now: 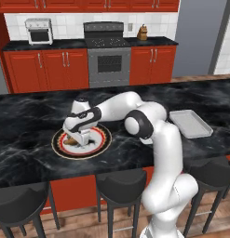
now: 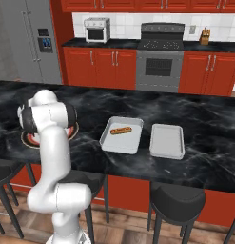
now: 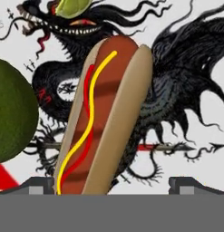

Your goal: Place one cooked food and one vegetable from the large plate to each tupperware container.

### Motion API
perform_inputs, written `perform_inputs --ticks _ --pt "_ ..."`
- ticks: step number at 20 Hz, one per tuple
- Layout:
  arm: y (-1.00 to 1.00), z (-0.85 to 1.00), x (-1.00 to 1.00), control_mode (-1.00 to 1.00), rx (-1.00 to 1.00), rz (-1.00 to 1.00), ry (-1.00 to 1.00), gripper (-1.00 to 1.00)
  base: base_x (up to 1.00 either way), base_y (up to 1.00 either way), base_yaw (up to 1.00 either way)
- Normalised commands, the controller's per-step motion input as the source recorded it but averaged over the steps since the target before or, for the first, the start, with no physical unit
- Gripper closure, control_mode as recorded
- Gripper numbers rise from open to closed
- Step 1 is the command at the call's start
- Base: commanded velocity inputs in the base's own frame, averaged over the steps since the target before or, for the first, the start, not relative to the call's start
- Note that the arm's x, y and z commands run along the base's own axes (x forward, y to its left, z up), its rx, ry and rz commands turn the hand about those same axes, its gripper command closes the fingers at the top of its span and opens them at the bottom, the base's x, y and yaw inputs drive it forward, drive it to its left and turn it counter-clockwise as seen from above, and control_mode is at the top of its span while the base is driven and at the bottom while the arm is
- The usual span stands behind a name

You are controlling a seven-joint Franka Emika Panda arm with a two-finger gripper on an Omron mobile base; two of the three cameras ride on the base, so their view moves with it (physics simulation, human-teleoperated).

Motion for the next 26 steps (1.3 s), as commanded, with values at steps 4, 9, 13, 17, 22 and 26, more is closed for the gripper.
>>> perform_inputs --ticks 4,9,13,17,22,26 --pt "0.25 -0.38 0.15 -1.0 0.0 0.0 -0.02 -1.0 0.0 0.0 0.0" --pt "0.36 -0.38 0.27 -1.0 0.0 0.0 -0.01 1.0 0.0 0.0 0.0" --pt "0.13 -0.32 0.07 -1.0 0.0 0.0 0.0 1.0 0.0 0.0 0.0" --pt "0.0 -0.28 -0.05 -1.0 0.0 0.0 0.01 1.0 0.0 0.0 0.0" --pt "0.0 -0.09 -0.31 -1.0 0.0 0.0 0.05 1.0 0.0 0.0 0.0" --pt "-0.2 0.35 -0.89 -1.0 -0.08 0.0 0.04 1.0 0.0 0.0 0.0"
